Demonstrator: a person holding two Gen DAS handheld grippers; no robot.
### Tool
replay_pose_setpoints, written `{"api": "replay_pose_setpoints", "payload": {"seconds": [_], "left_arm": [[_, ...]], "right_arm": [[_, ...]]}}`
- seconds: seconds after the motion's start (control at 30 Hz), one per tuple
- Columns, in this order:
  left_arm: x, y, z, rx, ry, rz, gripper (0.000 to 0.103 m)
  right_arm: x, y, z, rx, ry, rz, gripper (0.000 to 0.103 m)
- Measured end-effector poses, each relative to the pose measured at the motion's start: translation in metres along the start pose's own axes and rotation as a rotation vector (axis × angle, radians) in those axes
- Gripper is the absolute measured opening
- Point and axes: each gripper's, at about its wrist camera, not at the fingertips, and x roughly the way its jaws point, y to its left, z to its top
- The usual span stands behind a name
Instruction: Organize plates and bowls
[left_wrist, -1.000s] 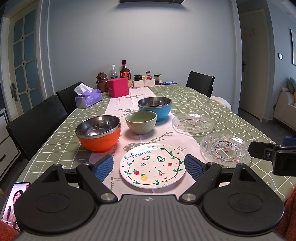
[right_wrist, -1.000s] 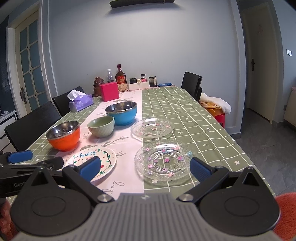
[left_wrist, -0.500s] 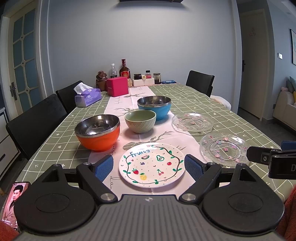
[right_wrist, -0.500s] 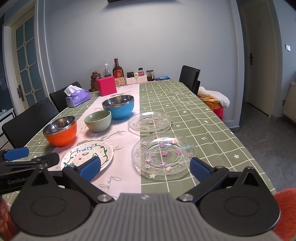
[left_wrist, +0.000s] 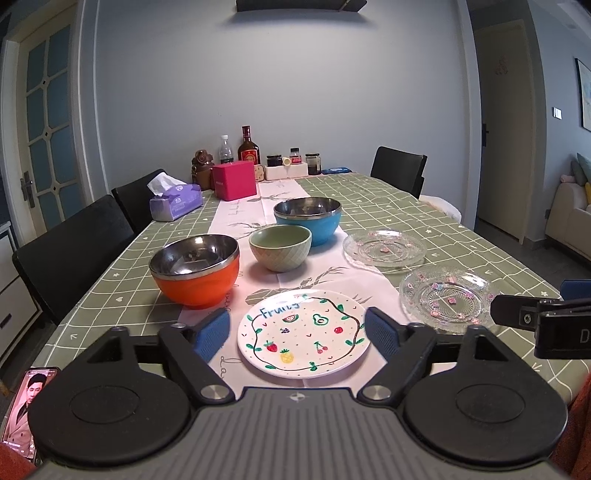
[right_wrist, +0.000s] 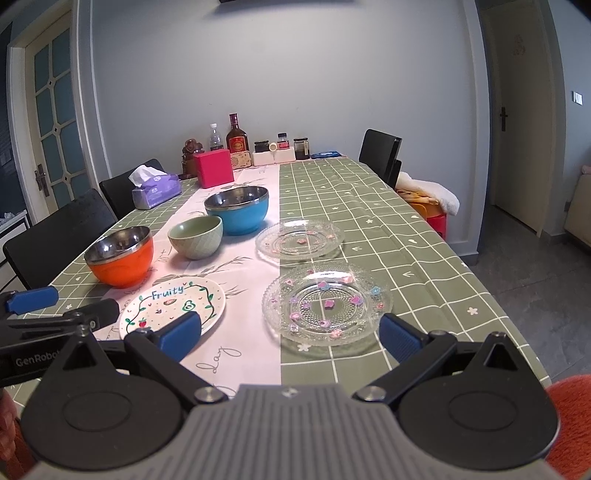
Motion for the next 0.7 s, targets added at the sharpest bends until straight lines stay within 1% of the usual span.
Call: {"api": "replay_pose_setpoints", "payload": {"seconds": [0.1,0.2,0.27,0.33,0.4,0.47,0.53,0.57,0.6,0.67,0.7], "left_arm": [[0.000,0.002,0.002,-0.017,0.002,-0.029,0.090],[0.002,0.004,0.007,-0.040,0.010,-0.095,0.090],[0.003,0.004,0.013,-0.070,0.007,-0.129,0.090],[0.006,0.003,0.020,-0.076,-0.007,-0.157,0.090],[0.011,-0.002,0.028,-0.066,-0.011,-0.179,0.090],[0.019,-0.010,0.035,-0.054,-0.005,-0.222,0.090],[0.030,-0.017,0.042,-0.054,0.033,-0.269,0.090],[0.036,-0.020,0.044,-0.061,0.046,-0.287,0.089],[0.041,-0.023,0.046,-0.072,0.053,-0.304,0.086],[0.053,-0.029,0.050,-0.077,0.084,-0.325,0.078],[0.059,-0.031,0.052,-0.085,0.098,-0.338,0.073]], "right_arm": [[-0.001,0.001,0.000,-0.019,0.006,0.006,0.100],[-0.002,-0.001,0.003,-0.033,-0.001,0.019,0.100],[-0.003,-0.005,0.006,-0.045,-0.031,0.015,0.100],[-0.003,-0.012,0.014,-0.064,-0.070,0.005,0.099],[0.003,-0.021,0.024,-0.075,-0.073,-0.014,0.099],[0.013,-0.031,0.035,-0.077,-0.053,-0.028,0.099],[0.026,-0.042,0.046,-0.053,-0.019,-0.040,0.099],[0.032,-0.046,0.050,-0.045,-0.001,-0.039,0.098],[0.039,-0.051,0.053,-0.038,0.020,-0.041,0.096],[0.056,-0.056,0.058,-0.042,0.065,-0.059,0.087],[0.063,-0.058,0.060,-0.044,0.084,-0.063,0.086]]}}
